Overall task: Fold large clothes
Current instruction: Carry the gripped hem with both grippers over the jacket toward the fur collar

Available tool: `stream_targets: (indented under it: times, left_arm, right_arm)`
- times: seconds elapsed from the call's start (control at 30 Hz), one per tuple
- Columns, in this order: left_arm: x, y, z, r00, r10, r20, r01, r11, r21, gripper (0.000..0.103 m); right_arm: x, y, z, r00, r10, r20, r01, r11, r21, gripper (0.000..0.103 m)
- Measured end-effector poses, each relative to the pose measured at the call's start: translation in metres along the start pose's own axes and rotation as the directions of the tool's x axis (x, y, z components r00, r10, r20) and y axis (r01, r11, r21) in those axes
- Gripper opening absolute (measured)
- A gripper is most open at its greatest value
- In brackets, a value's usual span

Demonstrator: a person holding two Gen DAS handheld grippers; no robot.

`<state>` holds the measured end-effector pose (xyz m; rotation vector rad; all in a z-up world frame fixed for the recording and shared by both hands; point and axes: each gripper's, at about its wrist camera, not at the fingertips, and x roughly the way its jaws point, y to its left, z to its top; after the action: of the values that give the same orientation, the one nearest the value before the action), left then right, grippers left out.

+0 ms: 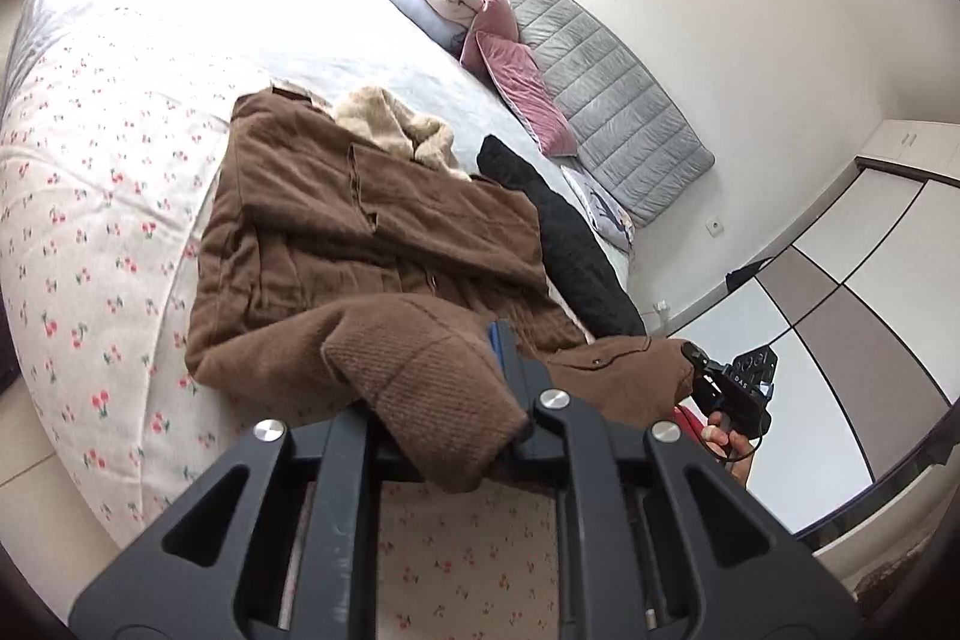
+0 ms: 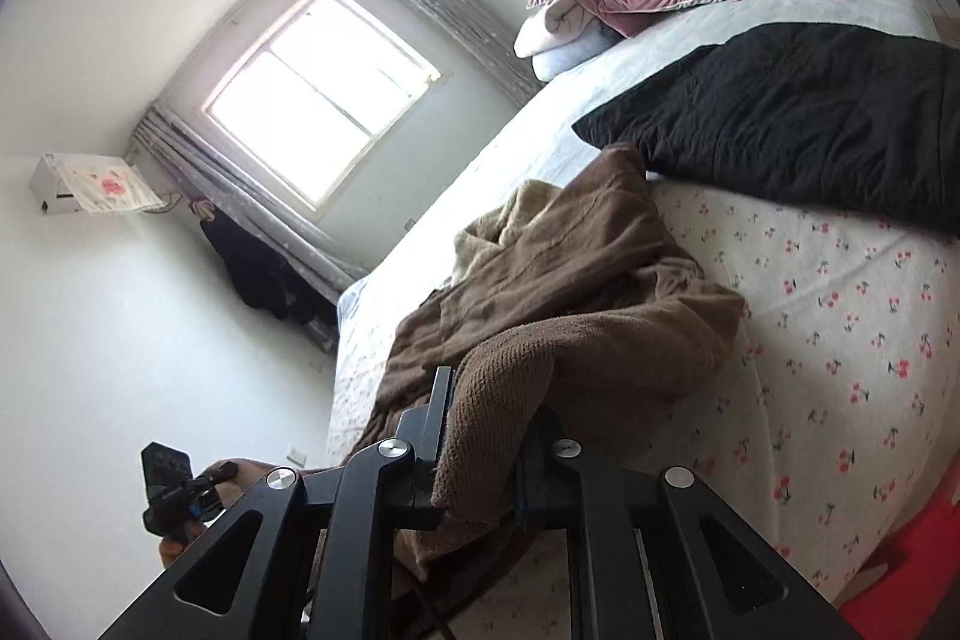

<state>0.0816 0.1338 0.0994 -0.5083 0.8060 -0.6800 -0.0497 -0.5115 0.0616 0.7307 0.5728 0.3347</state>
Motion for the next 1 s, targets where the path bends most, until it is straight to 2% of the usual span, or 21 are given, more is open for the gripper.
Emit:
stream_targets:
  times: [0.27, 0.47, 0.63, 0.8, 0.93, 1.0]
  left_arm:
    - [0.033, 0.019, 0.093, 0.992, 0.089, 0.085, -0.086, 0.995, -0.04, 0.015]
    - [0.085, 0.05, 0.165, 0.982, 0.149, 0.115, -0.14, 0.987, -0.079, 0.015]
    - [0.152, 0.087, 0.217, 0.968, 0.227, 0.105, -0.221, 0.973, -0.06, 0.016]
    - [0.222, 0.139, 0.238, 0.954, 0.286, 0.083, -0.281, 0.957, -0.071, 0.016]
    - [0.275, 0.173, 0.23, 0.93, 0.365, 0.039, -0.362, 0.93, -0.061, 0.017]
    - [0.293, 0.19, 0.218, 0.92, 0.392, 0.0, -0.391, 0.919, -0.059, 0.022]
  right_arm:
    - [0.041, -0.022, 0.09, 0.997, -0.024, 0.072, 0.018, 0.997, 0.077, 0.014]
    - [0.115, -0.038, 0.155, 0.994, -0.085, 0.065, 0.078, 0.991, 0.108, 0.014]
    - [0.194, -0.052, 0.193, 0.99, -0.139, 0.037, 0.135, 0.987, 0.09, 0.014]
    - [0.271, -0.082, 0.207, 0.976, -0.217, -0.003, 0.216, 0.972, 0.094, 0.014]
    - [0.315, -0.112, 0.205, 0.956, -0.289, -0.048, 0.292, 0.953, 0.082, 0.015]
    - [0.33, -0.128, 0.201, 0.95, -0.304, -0.074, 0.31, 0.945, 0.102, 0.019]
